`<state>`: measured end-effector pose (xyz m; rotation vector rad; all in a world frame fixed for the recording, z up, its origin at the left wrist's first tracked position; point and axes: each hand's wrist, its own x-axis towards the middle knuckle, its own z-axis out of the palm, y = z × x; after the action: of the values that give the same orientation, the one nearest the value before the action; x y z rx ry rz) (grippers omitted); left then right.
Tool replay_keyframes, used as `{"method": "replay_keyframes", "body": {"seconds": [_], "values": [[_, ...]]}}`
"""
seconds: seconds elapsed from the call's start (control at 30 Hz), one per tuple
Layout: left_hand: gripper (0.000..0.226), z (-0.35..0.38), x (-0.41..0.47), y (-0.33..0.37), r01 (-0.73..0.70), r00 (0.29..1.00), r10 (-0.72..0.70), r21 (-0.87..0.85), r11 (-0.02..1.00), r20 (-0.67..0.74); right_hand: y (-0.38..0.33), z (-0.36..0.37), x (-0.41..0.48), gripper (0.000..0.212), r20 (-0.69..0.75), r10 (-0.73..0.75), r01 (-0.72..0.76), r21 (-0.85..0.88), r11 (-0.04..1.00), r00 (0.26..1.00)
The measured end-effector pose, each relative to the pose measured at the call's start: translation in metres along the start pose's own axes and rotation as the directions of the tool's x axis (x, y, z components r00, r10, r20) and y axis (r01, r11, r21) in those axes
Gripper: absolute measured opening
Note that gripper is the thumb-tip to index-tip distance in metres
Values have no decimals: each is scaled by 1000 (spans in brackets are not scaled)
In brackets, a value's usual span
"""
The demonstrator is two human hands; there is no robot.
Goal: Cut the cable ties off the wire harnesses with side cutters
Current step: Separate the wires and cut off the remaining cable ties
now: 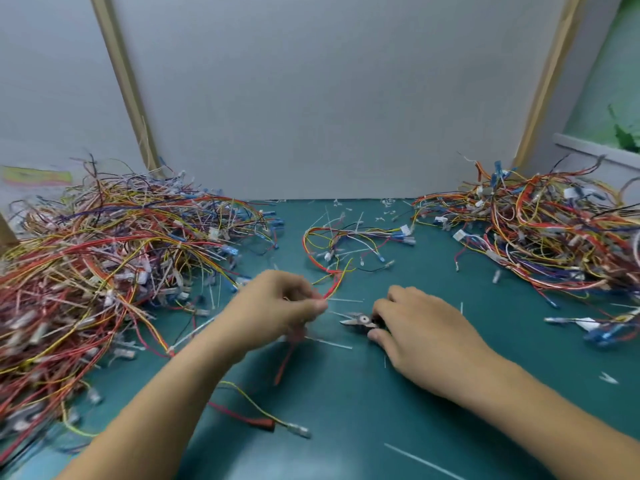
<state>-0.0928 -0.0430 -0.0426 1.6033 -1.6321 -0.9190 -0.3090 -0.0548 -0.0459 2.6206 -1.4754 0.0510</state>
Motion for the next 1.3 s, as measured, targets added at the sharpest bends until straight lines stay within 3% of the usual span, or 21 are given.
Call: {"method": "replay_keyframes", "body": {"seconds": [0.1,0.23,0.3,0.37,0.43,0.5,0.63,0.77,0.87,0.93,1.07,1.1,1.17,1.23,1.3], "values": [[11,4,12,9,130,988,-70,-481,867,140,20,-1,8,28,-62,36,-19,254,967,997],[20,-7,30,20,152,977,-6,-675,721,214,46,-11,28,30,-190,178,3,691,723,966],[21,-8,38,24,118,983,25,-726,677,183,53,-20,38,32,-156,274,4,876,482,949],[21,-5,46,24,88,988,43,-777,623,146,56,-27,45,38,-24,326,-31,986,163,945],[26,0,51,20,77,989,65,-826,558,136,56,-25,48,40,94,283,-57,989,-134,954],[30,2,52,14,61,984,105,-835,546,141,54,-18,47,43,137,249,-60,953,-297,959],[29,0,51,7,27,986,114,-798,602,119,55,-14,44,50,209,271,-83,907,-414,940],[34,3,48,12,123,982,46,-804,581,183,70,-26,47,62,286,279,-106,847,-521,917],[24,8,43,16,155,971,25,-710,687,236,79,-33,45,59,249,308,-36,826,-562,918],[19,11,42,15,150,969,20,-649,746,248,83,-38,42,54,184,340,44,823,-566,922],[19,13,44,10,99,988,1,-626,773,157,85,-53,42,45,-8,434,226,862,-453,901],[18,14,45,9,62,994,3,-609,791,105,83,-53,41,45,-33,406,229,866,-445,913],[13,18,46,7,-28,1000,27,-557,830,-10,72,-45,38,46,-42,231,164,826,-539,972],[10,23,45,6,-118,991,70,-484,867,-116,49,-29,35,45,-24,-16,7,744,-669,1000],[8,27,46,5,-156,979,76,-452,878,-190,28,-11,31,47,30,-181,-152,691,-707,983]]}}
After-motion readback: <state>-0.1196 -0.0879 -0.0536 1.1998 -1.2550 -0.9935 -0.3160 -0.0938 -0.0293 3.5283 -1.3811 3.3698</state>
